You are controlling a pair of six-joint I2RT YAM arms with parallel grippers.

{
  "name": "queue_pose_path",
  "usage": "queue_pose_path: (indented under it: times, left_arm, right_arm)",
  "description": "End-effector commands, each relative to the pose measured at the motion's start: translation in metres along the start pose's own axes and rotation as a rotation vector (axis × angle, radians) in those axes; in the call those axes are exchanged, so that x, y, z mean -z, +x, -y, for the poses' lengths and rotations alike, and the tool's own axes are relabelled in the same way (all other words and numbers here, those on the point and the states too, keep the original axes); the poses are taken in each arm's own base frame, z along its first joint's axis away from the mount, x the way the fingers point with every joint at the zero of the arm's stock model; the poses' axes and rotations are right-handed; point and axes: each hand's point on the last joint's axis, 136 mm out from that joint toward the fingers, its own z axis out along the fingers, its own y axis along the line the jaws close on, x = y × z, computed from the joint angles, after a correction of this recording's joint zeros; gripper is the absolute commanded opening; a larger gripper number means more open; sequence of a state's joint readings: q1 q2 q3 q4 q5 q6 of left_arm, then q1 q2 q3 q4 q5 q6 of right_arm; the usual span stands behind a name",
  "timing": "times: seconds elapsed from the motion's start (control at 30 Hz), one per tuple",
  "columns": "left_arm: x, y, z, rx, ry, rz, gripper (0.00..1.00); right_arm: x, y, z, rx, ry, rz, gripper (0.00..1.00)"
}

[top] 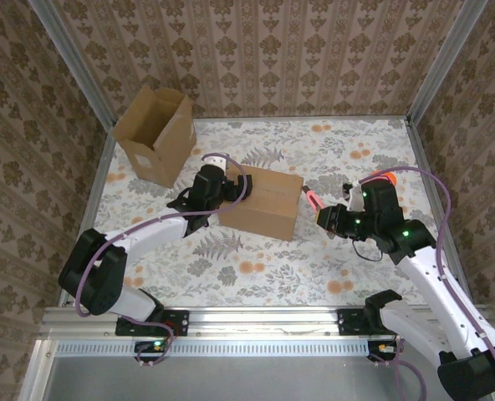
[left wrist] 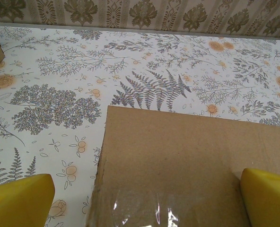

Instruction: Unpack the express box

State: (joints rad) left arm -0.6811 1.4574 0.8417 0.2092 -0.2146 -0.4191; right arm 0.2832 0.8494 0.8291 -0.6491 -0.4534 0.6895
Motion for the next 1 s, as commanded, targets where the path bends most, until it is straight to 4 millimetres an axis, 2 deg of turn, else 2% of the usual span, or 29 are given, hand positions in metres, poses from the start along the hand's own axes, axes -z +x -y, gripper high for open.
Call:
queue_pose_path:
  times: [0.0, 0.47, 0.97]
  left_arm:
    - [0.001, 0.07, -0.026, -0.077, -0.091, -0.223, 1.0]
    - [0.002, 0.068, -0.026, -0.077, -0.094, -0.22, 1.0]
    - [0.0, 0.071, -0.027, -0.078, -0.098, -0.229, 1.0]
  right_arm:
    - [-0.003, -0.002, -0.004, 0.001, -0.012, 0.007, 0.0]
    - [0.001, 0.0, 0.003, 0.027, 0.058, 0.013, 0.0]
    - [-0.007, 0.008, 0.0, 0.019, 0.045, -0.017, 0.0]
